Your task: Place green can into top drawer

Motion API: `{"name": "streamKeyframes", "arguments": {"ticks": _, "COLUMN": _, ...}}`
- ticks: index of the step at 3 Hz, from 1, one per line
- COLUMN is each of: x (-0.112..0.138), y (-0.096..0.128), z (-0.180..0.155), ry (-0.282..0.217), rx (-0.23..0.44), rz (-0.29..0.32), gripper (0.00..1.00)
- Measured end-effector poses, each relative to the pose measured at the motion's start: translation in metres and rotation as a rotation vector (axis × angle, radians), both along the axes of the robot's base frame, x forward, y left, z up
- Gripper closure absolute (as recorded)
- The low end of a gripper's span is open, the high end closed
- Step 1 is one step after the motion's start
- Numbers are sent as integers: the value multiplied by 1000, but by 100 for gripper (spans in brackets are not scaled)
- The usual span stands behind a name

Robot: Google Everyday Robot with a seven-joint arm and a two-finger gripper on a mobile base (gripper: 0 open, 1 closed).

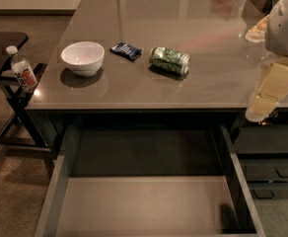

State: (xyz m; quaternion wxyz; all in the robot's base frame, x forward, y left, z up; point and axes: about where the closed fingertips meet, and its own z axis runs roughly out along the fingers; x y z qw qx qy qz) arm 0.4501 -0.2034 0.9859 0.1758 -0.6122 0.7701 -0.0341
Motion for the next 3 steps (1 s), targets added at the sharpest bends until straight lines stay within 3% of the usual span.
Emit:
{"name": "streamKeyframes", "arguments": {"ticks": 2, "x": 51, "y": 39, "z": 17, "ry": -105, "rx": 156, "rz": 94, "gripper": 0}}
{"name": "streamKeyframes", "arguments": {"ticks": 3, "x": 85, "y": 50, "z": 16, "ry": -146, "rx": 255, "rz": 78, "gripper": 0}}
